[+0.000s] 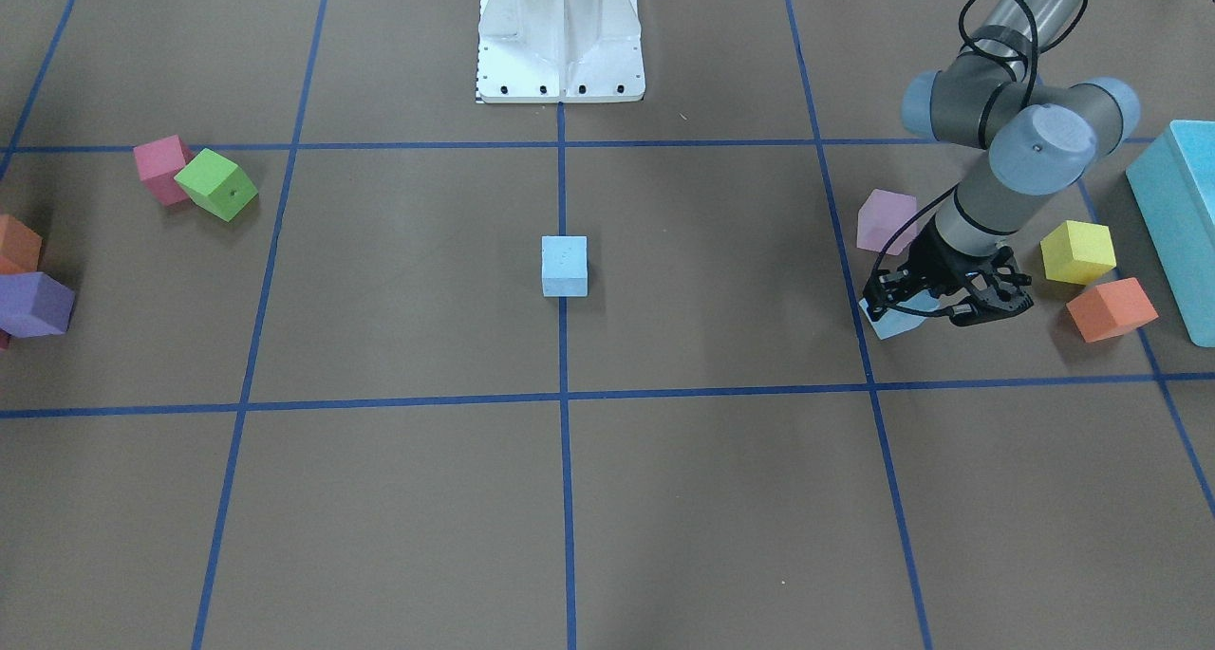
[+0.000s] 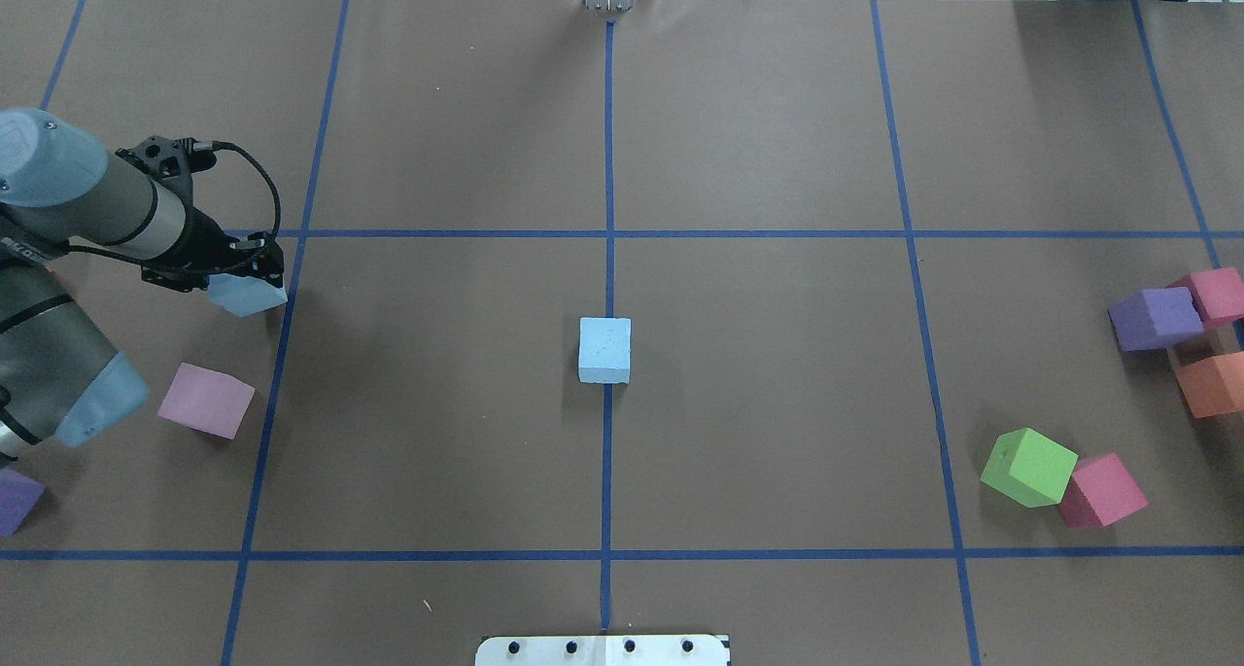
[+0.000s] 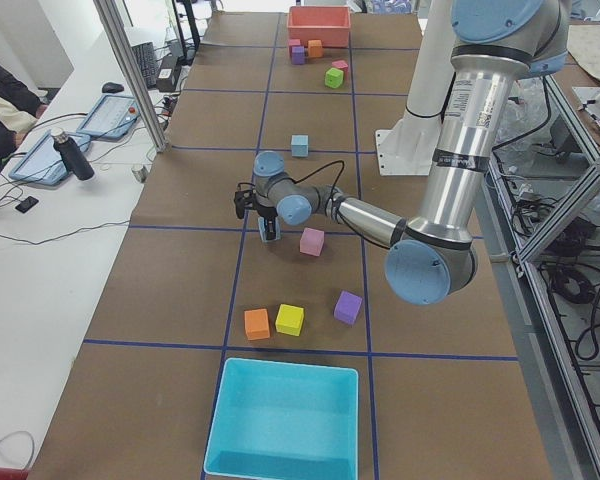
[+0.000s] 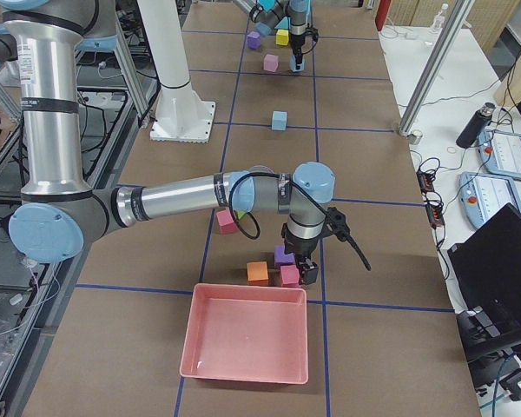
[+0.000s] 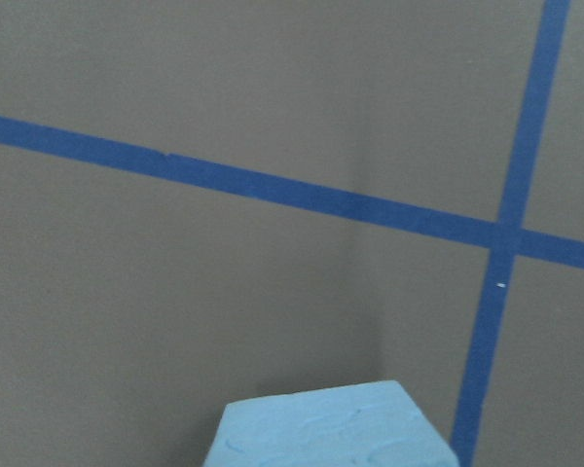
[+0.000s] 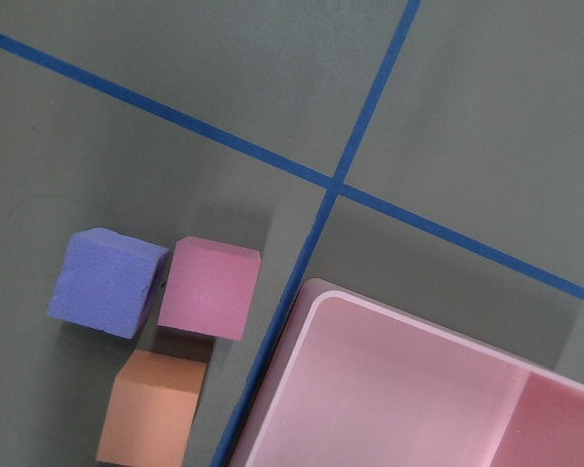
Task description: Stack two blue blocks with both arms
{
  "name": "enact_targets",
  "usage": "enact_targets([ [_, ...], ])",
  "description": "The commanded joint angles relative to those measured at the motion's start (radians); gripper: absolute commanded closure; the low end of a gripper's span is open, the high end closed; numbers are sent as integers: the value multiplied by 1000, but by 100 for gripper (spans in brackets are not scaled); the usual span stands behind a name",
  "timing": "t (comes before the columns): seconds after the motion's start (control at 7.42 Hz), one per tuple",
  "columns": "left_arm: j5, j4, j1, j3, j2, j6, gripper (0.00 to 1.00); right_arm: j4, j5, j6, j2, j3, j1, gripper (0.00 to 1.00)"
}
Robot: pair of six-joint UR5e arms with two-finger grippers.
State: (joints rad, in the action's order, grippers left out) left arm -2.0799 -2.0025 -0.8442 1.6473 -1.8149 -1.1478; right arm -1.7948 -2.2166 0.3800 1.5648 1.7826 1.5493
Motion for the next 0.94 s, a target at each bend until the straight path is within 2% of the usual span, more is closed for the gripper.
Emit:
enact_targets([
  [0.0, 21, 113, 23, 54, -148, -3, 100, 0, 0, -1, 1, 0, 0, 0],
  [0.27, 181, 410, 162, 85, -365, -3, 100, 0, 0, -3, 17, -2, 0, 0],
  [0.54, 263, 453, 267, 71, -473, -16, 100, 0, 2, -7, 23, -3, 0, 0],
  [0.81, 334, 453, 327, -31, -579, -10, 100, 0, 0, -7, 32, -2, 0, 0],
])
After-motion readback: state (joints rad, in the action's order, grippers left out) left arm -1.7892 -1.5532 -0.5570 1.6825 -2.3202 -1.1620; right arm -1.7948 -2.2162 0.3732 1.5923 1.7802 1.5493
